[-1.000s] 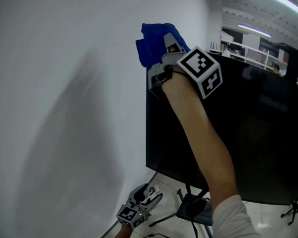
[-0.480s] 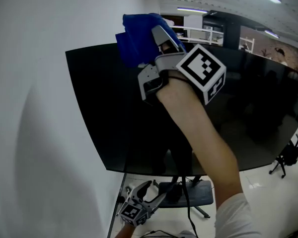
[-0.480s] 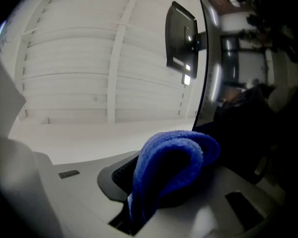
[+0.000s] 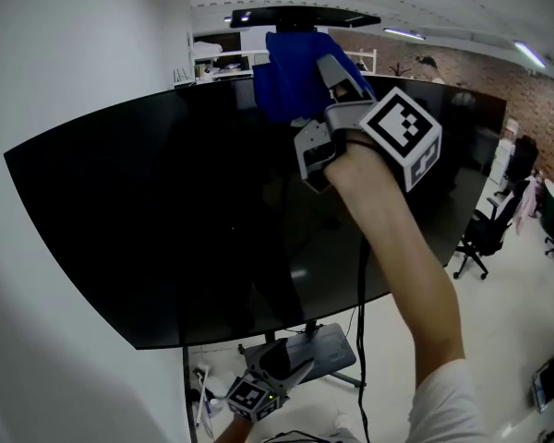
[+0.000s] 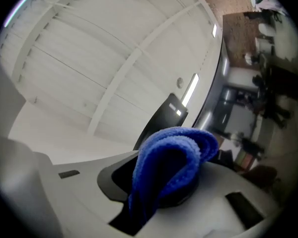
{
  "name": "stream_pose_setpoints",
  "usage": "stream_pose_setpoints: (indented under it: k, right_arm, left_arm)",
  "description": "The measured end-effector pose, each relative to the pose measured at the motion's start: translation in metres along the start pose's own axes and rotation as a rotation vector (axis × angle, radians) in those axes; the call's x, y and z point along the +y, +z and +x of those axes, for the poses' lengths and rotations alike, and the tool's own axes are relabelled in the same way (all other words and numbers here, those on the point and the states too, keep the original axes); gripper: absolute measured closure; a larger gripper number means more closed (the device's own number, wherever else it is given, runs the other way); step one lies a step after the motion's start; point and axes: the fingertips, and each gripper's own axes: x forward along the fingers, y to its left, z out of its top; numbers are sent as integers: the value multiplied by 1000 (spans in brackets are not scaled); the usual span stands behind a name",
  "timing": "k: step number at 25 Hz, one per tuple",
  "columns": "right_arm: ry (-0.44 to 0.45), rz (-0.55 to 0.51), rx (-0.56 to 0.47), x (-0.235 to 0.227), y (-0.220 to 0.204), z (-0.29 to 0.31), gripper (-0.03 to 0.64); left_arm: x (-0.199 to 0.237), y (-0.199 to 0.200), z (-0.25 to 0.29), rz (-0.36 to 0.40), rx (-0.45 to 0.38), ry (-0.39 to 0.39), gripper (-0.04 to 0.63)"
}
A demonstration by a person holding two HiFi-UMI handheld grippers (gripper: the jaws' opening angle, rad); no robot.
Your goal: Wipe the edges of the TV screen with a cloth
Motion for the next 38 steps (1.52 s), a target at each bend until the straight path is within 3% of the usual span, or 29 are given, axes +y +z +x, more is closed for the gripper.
stream_pose_setpoints:
  k: [5, 8, 13, 16, 18, 21, 24, 26, 30, 34, 38]
  right_arm:
    - [-112, -124, -54, -44, 73, -16, 534]
    - [-192, -226, -63, -84, 117, -52, 532]
    - [-222, -346, -67, -150, 165, -127, 523]
    - [-249, -411, -88, -161, 194, -149, 523]
    - [-220, -449, -60, -158, 198, -160, 525]
    - [-105, -437, 41, -149, 178, -191, 531]
    - [-149, -606, 166, -171, 163, -258, 531]
    - [-108, -694, 224, -175, 135, -296, 531]
    - [-108, -768, 306, -184, 49, -364, 531]
    - [-120, -821, 415, -212, -70, -431, 531]
    - [-152, -841, 596, -224, -131, -462, 531]
  left_arm:
    - [-23, 0, 39, -2, 17, -103, 288]
    - [-43, -24, 58, -7, 32, -142, 288]
    - [-61, -88, 87, -3, 35, -135, 288]
    - [-59, -85, 87, -5, 38, -105, 288]
    - [-56, -80, 86, -7, 33, -85, 288]
    - [-56, -72, 90, -9, 27, -45, 288]
    - [-59, -62, 97, 16, 39, -6, 288]
    - [-57, -53, 94, 33, 34, 31, 288]
    - [-35, -26, 57, 75, -34, 155, 288]
    - [1, -31, 11, 94, -76, 273, 288]
    - [13, -30, 0, 163, -41, 377, 288]
